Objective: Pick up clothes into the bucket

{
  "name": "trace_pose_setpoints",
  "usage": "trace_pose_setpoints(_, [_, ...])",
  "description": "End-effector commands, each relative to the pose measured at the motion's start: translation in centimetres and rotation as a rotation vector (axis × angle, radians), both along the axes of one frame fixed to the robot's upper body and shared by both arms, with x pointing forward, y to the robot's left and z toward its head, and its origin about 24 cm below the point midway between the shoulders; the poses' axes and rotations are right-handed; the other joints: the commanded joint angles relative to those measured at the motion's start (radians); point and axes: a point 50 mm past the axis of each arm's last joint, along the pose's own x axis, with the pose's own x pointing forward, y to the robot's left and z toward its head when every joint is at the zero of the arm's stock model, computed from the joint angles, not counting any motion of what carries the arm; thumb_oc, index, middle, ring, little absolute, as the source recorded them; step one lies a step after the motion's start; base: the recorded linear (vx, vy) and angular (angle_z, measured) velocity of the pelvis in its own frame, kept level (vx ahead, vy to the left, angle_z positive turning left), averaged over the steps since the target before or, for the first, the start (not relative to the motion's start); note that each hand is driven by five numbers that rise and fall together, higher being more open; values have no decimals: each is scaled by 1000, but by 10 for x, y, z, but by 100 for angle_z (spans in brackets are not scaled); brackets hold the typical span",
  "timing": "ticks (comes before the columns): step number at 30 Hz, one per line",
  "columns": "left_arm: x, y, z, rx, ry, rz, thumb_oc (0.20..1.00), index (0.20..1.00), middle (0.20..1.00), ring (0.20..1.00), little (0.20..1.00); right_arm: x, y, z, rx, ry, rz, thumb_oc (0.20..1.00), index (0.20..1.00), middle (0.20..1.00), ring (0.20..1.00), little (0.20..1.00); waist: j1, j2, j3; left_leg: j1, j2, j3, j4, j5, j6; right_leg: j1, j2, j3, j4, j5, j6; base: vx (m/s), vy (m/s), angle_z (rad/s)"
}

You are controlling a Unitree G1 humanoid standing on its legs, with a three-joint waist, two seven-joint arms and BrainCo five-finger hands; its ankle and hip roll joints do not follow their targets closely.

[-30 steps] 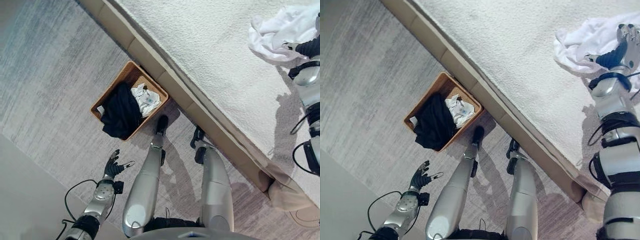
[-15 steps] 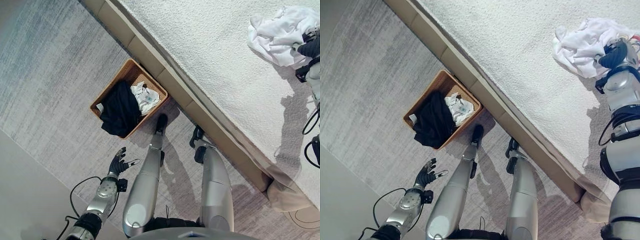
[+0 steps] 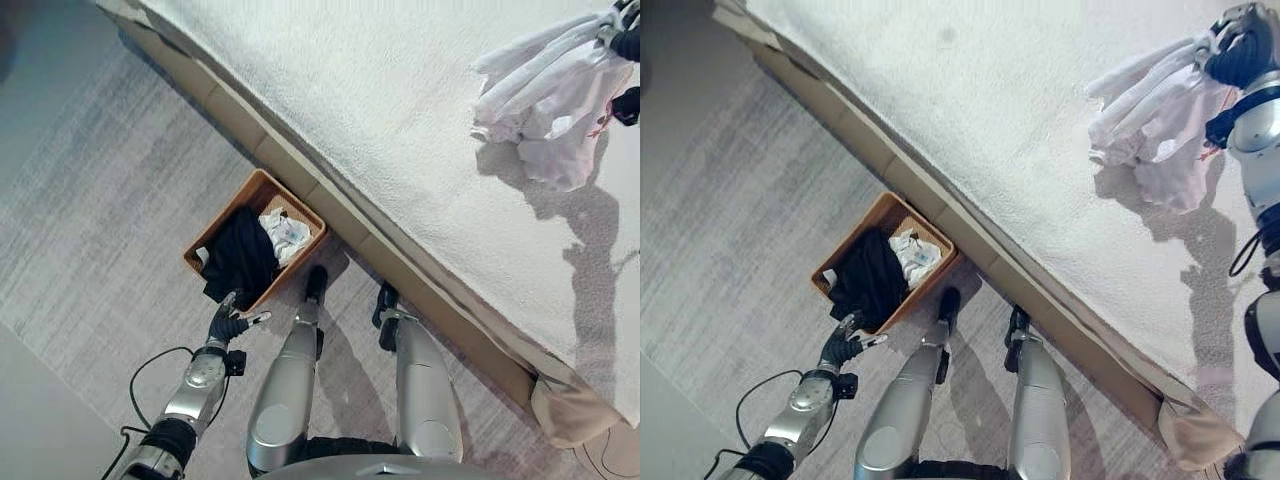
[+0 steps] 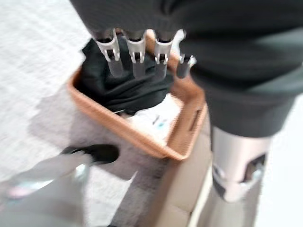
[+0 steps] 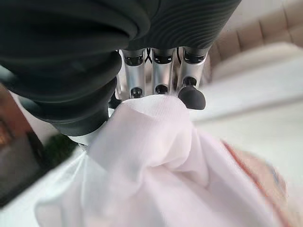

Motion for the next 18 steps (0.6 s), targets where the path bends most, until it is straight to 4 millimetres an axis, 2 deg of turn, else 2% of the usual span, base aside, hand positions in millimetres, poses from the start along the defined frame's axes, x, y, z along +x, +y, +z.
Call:
trace_pose_setpoints(1, [-14, 9, -1, 8, 0, 2, 1000, 1000, 1000, 1000, 1000, -17, 3, 18, -16, -146, 56, 200, 200, 200, 200, 200, -29, -27, -115, 9, -3, 11, 38, -35, -8, 101, 11, 25, -89, 54, 54, 82, 36, 0])
trace_pose_setpoints(3, [-10, 9, 9, -3, -49, -17, 1000, 1000, 1000, 1000, 1000, -23, 5, 18, -6, -186, 86, 200, 200, 200, 200, 200, -35, -32, -142, 43, -3, 11, 28, -38, -6, 141, 14, 26, -112, 62, 56, 87, 43, -4])
trace_pose_setpoints(4, [-2, 8, 23, -15, -112, -35, 1000, 1000, 1000, 1000, 1000, -26, 10, 17, -8, -203, 121, 200, 200, 200, 200, 200, -42, -39, -174, 77, 1, 16, 17, -48, -6, 181, 15, 24, -136, 60, 60, 70, 31, -6])
trace_pose_setpoints(5, [-2, 8, 23, -13, -111, -36, 1000, 1000, 1000, 1000, 1000, -27, 9, 16, -6, -204, 120, 200, 200, 200, 200, 200, -42, -39, -176, 75, 1, 15, 14, -43, -6, 180, 15, 23, -141, 66, 60, 118, 28, -3])
trace_pose_setpoints(6, [8, 3, 43, -35, -202, -69, 1000, 1000, 1000, 1000, 1000, -28, 13, 13, 4, -209, 157, 200, 200, 200, 200, 200, -48, -46, -208, 113, 6, 23, -2, -53, -5, 219, 20, 25, -168, 65, 63, 81, 29, 0])
trace_pose_setpoints(7, [13, 2, 53, -46, -247, -86, 1000, 1000, 1000, 1000, 1000, -27, 15, 9, 17, -200, 178, 200, 200, 200, 200, 200, -51, -50, -222, 130, 10, 27, -12, -54, -4, 234, 25, 28, -184, 67, 65, 81, 29, -4])
trace_pose_setpoints(8, [13, 2, 54, -45, -247, -87, 1000, 1000, 1000, 1000, 1000, -28, 15, 9, 18, -200, 177, 200, 200, 200, 200, 200, -51, -50, -224, 127, 10, 26, -16, -48, -4, 233, 25, 27, -190, 74, 65, 47, 26, -10])
trace_pose_setpoints(14, [39, -17, 124, 11, -494, -286, 1000, 1000, 1000, 1000, 1000, -14, 41, -10, 32, -74, 322, 200, 200, 200, 200, 200, -70, -81, -327, 226, 27, 67, -63, -69, -5, 337, 49, 48, -290, 95, 79, 84, 14, -22])
trace_pose_setpoints(17, [50, -29, 148, 54, -560, -376, 1000, 1000, 1000, 1000, 1000, -9, 57, -23, 33, 16, 407, 200, 200, 200, 200, 200, -83, -93, -378, 265, 36, 85, -82, -79, -5, 377, 52, 61, -329, 107, 84, 100, 6, -25])
trace_pose_setpoints(18, [50, -29, 148, 54, -560, -376, 1000, 1000, 1000, 1000, 1000, -9, 57, -23, 33, 16, 407, 200, 200, 200, 200, 200, -82, -93, -378, 266, 36, 85, -82, -79, -5, 378, 52, 61, -329, 108, 84, 97, 3, -13])
